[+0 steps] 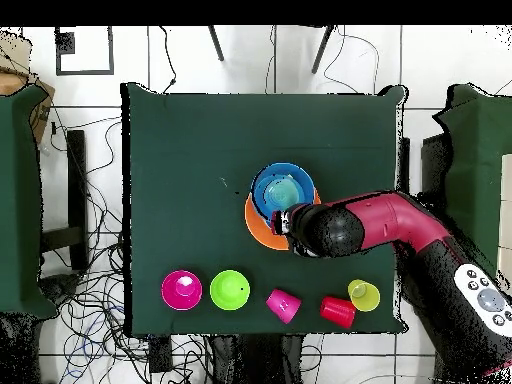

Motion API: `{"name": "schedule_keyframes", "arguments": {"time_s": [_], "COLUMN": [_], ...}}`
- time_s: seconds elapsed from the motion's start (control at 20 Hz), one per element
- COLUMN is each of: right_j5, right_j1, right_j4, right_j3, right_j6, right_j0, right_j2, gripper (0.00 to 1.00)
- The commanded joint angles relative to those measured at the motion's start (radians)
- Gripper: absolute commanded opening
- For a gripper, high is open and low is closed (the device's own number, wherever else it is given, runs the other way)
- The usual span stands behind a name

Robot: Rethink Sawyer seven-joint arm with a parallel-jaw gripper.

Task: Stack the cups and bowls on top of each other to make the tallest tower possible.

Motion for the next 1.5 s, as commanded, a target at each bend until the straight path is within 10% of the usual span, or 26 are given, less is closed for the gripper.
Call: {"name": "schedule_keyframes", "arguments": {"time_s": [0.05,1.5], "right_j5": [-0.025,0.006], "right_j1": [0.003,-0.246], "right_j4": [-0.074,0.075], "right_j3": [0.055,0.175], "right_j6": [-0.15,-0.132], "right_j0": [0.023,-0.018], "right_j2": [-0.049,0.046], "gripper": [1.0,1.0]}}
